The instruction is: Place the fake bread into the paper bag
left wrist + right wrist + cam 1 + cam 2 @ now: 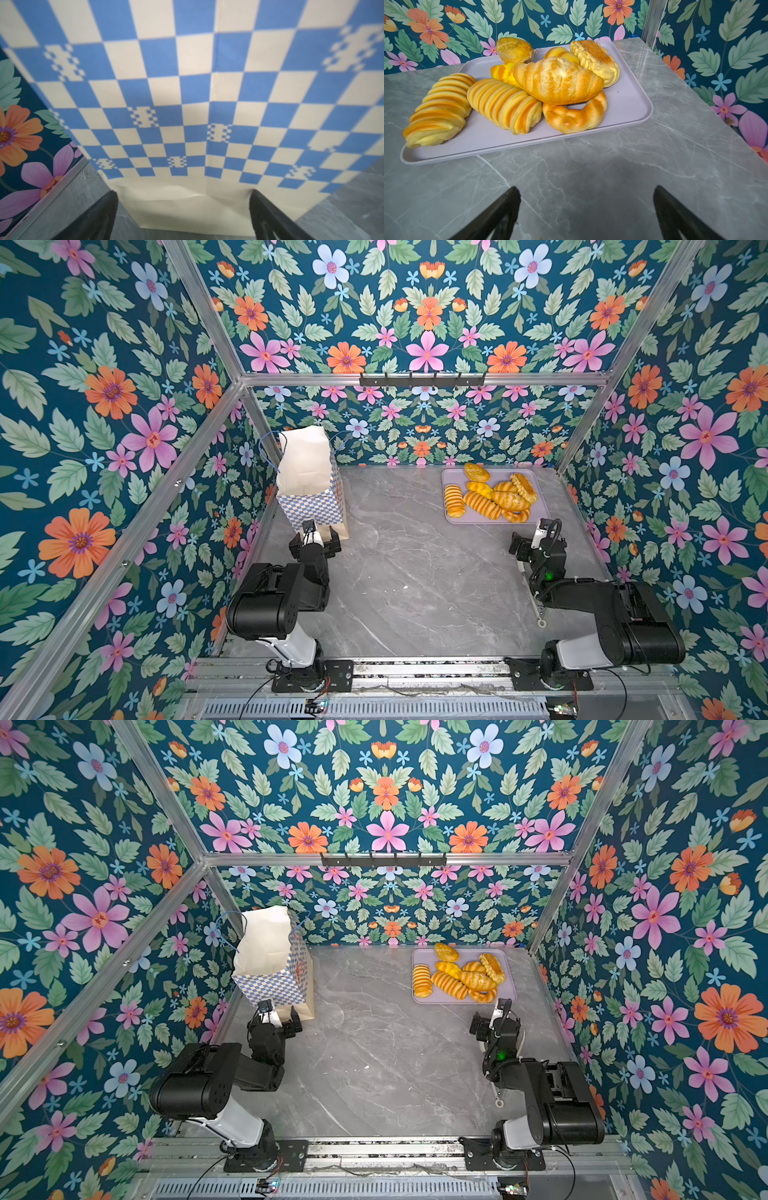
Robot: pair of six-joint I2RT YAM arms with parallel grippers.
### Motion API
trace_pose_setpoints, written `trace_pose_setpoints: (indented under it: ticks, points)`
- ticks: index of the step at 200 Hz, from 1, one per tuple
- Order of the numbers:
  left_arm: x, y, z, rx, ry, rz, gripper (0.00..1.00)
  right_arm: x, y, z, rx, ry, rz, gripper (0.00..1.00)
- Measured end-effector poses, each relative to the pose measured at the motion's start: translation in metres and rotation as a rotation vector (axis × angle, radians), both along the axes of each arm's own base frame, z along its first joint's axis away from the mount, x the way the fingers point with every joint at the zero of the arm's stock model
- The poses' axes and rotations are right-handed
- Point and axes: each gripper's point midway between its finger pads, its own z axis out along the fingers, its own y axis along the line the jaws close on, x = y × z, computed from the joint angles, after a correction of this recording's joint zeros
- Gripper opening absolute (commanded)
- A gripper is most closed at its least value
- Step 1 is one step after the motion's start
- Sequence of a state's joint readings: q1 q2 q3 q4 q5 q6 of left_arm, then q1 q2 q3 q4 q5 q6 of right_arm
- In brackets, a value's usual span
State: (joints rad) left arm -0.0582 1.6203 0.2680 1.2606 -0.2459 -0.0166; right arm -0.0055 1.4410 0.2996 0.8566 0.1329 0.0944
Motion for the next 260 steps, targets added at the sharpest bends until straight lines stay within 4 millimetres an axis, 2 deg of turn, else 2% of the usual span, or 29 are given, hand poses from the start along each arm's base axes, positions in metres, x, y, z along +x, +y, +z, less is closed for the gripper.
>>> trace_pose_setpoints:
  ticks: [236, 250, 260]
  points:
    - [-0.001, -0.001, 0.003, -0.001, -0.006, -0.008, 1.0, 0.0, 0.0, 0.0, 0.0, -0.001, 0.0, 0.99]
    - [-0.003, -0.003, 0.012, 0.008, -0.022, -0.025, 1.0, 0.0, 0.0, 0.006, 0.0, 0.002, 0.0, 0.99]
    - [-0.002, -0.004, 0.025, 0.009, -0.046, -0.029, 1.0, 0.004, 0.0, 0.024, 0.0, -0.024, 0.0, 0.99]
